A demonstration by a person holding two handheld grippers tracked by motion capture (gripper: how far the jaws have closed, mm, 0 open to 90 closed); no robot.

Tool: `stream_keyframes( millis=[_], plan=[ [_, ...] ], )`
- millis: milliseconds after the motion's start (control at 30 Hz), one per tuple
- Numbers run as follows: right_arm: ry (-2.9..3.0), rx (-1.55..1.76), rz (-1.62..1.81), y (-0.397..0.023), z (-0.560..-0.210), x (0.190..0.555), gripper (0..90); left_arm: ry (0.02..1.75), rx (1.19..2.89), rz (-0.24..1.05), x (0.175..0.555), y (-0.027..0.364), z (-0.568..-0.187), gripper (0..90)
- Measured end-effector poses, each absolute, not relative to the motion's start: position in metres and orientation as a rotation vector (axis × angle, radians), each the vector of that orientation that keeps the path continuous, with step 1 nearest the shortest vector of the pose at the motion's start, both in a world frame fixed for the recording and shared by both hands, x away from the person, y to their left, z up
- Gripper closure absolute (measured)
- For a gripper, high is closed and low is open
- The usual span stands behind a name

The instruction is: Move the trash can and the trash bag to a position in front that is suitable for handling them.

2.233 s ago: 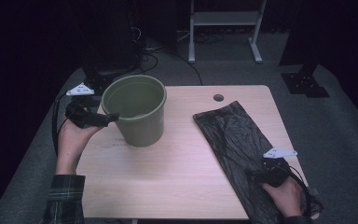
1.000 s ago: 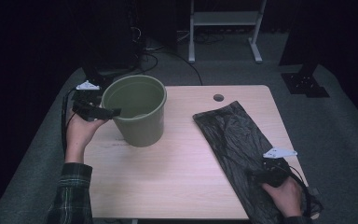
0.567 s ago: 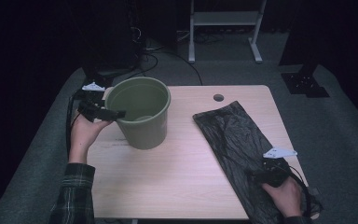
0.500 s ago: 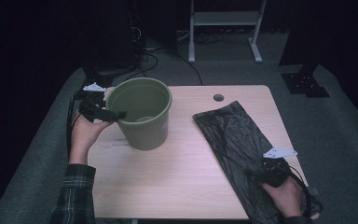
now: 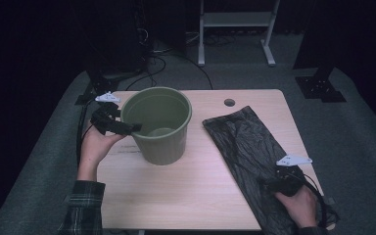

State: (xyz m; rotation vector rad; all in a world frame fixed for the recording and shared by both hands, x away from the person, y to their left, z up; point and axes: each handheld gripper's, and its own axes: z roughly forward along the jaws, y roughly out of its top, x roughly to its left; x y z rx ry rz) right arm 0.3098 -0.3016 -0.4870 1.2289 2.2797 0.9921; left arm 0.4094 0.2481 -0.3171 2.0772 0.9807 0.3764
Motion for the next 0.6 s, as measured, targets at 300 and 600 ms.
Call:
stream_keyframes(
  millis=[300,600],
  plan=[
    [2.279,1.229,0.992,-0.302,-0.487,0.31,10.4,0.939,2.082,0.362,0.397,0.236,-0.318,0.0],
    [2.279,1.23,0.993,-0.302,-0.487,0.31,10.5,0.876,2.112,0.334,0.382,0.216,-0.318,0.0]
  ],
)
